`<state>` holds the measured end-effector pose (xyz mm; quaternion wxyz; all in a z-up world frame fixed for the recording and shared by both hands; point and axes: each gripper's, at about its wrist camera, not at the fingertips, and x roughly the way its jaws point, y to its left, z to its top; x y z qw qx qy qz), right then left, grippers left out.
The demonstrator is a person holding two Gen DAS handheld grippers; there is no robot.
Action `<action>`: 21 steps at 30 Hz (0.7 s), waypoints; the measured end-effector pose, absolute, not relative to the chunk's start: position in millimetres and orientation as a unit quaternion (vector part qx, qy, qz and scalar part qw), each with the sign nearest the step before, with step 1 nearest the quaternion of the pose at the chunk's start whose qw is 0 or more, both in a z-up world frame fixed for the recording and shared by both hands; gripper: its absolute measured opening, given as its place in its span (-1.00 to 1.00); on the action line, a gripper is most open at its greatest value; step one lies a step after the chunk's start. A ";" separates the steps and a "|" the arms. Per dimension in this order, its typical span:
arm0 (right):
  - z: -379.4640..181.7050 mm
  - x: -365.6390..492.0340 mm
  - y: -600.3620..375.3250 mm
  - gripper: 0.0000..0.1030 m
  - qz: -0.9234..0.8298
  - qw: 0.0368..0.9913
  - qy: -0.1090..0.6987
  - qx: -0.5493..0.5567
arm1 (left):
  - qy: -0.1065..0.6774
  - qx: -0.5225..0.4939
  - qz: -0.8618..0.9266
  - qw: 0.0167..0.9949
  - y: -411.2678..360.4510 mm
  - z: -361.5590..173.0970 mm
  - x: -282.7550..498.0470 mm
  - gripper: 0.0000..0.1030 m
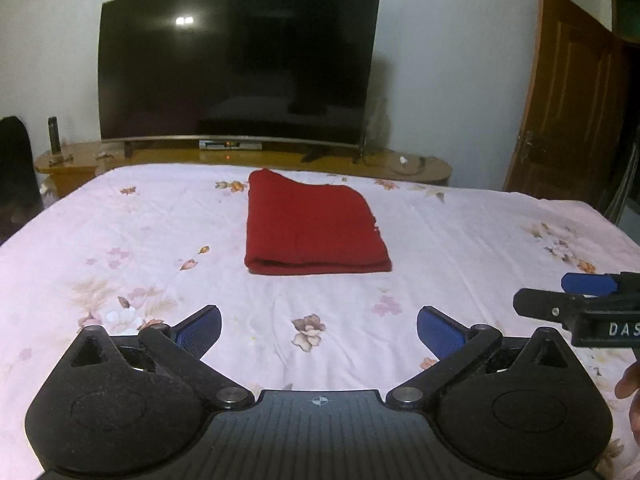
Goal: Fold small clothes
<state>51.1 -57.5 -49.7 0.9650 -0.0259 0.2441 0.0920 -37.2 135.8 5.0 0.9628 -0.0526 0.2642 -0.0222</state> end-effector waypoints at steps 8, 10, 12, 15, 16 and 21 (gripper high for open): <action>-38.3 19.6 -56.2 0.82 0.098 0.969 0.227 -0.029 | 0.251 -0.049 -0.008 0.967 127.3 15.9 -68.5 0.99; -36.2 16.3 -54.6 0.83 0.101 0.969 0.224 -0.033 | 0.248 -0.053 -0.006 0.967 126.7 17.1 -70.7 0.99; -33.8 13.4 -53.3 0.83 0.104 0.969 0.221 -0.034 | 0.243 -0.054 -0.007 0.968 125.6 19.1 -73.2 0.99; -30.2 11.5 -52.1 0.83 0.105 0.971 0.214 -0.033 | 0.239 -0.053 -0.005 0.970 125.3 21.7 -73.9 0.99; -29.0 11.8 -52.2 0.83 0.106 0.971 0.212 -0.032 | 0.239 -0.053 -0.005 0.970 125.3 22.1 -73.9 0.99; -27.5 11.5 -50.8 0.83 0.106 0.972 0.207 -0.029 | 0.237 -0.051 -0.002 0.970 124.2 23.3 -74.8 0.99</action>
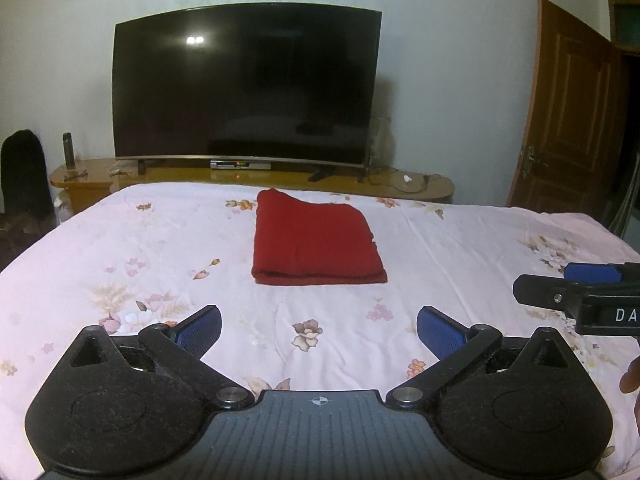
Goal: Fold small clothes
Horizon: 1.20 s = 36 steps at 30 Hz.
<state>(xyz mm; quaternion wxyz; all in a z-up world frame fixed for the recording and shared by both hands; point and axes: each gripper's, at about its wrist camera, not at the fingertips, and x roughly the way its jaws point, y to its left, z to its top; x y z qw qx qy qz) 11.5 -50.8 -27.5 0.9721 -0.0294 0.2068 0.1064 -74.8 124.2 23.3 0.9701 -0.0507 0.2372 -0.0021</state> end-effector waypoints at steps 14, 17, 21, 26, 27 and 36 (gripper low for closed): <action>-24.1 8.8 -51.8 0.84 0.104 0.974 0.201 -0.026 | 0.238 -0.050 -0.002 0.970 125.5 23.5 -70.9 0.99; -23.6 7.8 -52.9 0.84 0.102 0.974 0.200 -0.023 | 0.239 -0.050 -0.003 0.970 124.8 24.1 -69.3 1.00; -23.0 7.1 -52.1 0.84 0.102 0.974 0.199 -0.023 | 0.235 -0.049 -0.005 0.971 122.8 24.4 -69.4 0.99; -23.5 6.9 -51.6 0.84 0.103 0.974 0.199 -0.023 | 0.236 -0.051 -0.005 0.970 121.1 23.0 -70.6 0.99; -23.6 7.0 -51.4 0.84 0.103 0.974 0.200 -0.023 | 0.236 -0.051 -0.003 0.970 121.5 23.0 -70.7 0.99; -23.9 6.7 -49.7 0.85 0.105 0.974 0.198 -0.020 | 0.236 -0.054 -0.003 0.970 124.1 22.9 -69.8 0.99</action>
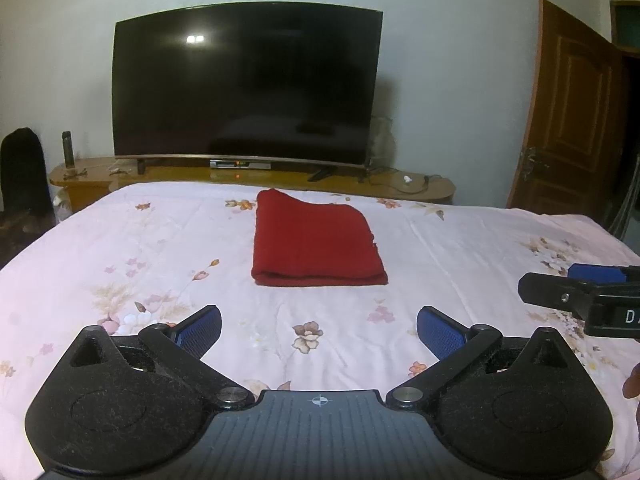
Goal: Fold small clothes
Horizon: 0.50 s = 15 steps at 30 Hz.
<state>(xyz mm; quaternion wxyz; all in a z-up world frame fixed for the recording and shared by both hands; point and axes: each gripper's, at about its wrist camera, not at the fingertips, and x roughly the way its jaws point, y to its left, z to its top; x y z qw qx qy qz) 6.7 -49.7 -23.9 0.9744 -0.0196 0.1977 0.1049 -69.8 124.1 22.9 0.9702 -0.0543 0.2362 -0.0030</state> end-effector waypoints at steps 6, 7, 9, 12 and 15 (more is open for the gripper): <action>-23.9 7.0 -50.7 0.85 0.105 0.975 0.196 -0.019 | 0.235 -0.060 -0.009 0.970 126.7 22.8 -68.9 0.99; -24.0 6.9 -50.2 0.85 0.105 0.975 0.196 -0.019 | 0.235 -0.059 -0.008 0.970 127.1 22.9 -68.5 0.99; -24.1 6.7 -49.5 0.85 0.106 0.975 0.196 -0.018 | 0.235 -0.059 -0.008 0.970 127.2 23.0 -68.0 0.99; -24.3 5.9 -47.4 0.85 0.110 0.975 0.194 -0.016 | 0.238 -0.060 -0.003 0.969 127.2 23.5 -67.2 0.99; -23.9 5.2 -43.7 0.85 0.110 0.975 0.194 -0.017 | 0.240 -0.060 0.000 0.969 127.5 23.3 -66.3 0.99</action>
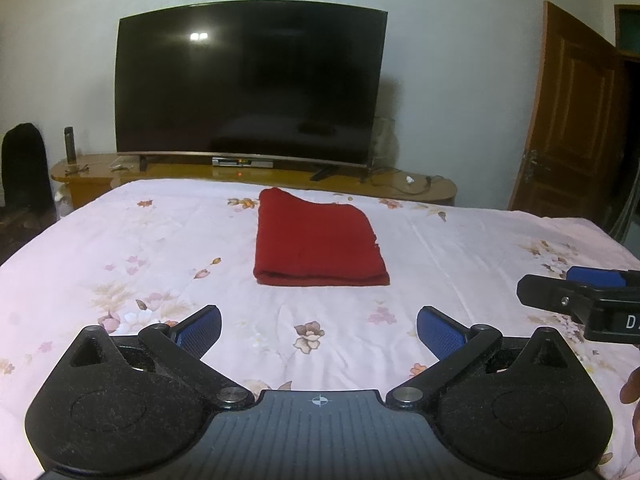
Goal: Fold small clothes
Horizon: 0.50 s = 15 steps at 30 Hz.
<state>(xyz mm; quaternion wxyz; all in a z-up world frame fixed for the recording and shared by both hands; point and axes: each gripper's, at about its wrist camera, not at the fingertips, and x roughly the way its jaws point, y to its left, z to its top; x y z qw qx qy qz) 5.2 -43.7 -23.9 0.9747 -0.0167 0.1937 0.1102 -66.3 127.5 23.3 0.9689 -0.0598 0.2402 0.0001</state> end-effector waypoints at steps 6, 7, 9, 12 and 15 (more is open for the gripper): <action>-23.5 5.2 -41.1 0.85 0.110 0.975 0.194 -0.017 | 0.242 -0.064 0.001 0.968 128.9 22.5 -64.9 0.99; -23.4 5.5 -40.7 0.85 0.110 0.975 0.194 -0.017 | 0.241 -0.064 -0.001 0.968 129.5 22.5 -65.0 0.99; -23.4 5.3 -40.0 0.85 0.110 0.975 0.194 -0.018 | 0.238 -0.069 -0.006 0.969 130.7 22.2 -65.4 0.99; -23.2 5.8 -39.9 0.85 0.110 0.975 0.195 -0.018 | 0.234 -0.069 -0.002 0.970 131.7 20.2 -65.1 0.99; -23.3 5.9 -39.3 0.85 0.109 0.975 0.195 -0.018 | 0.235 -0.070 0.002 0.969 133.7 17.9 -64.2 0.99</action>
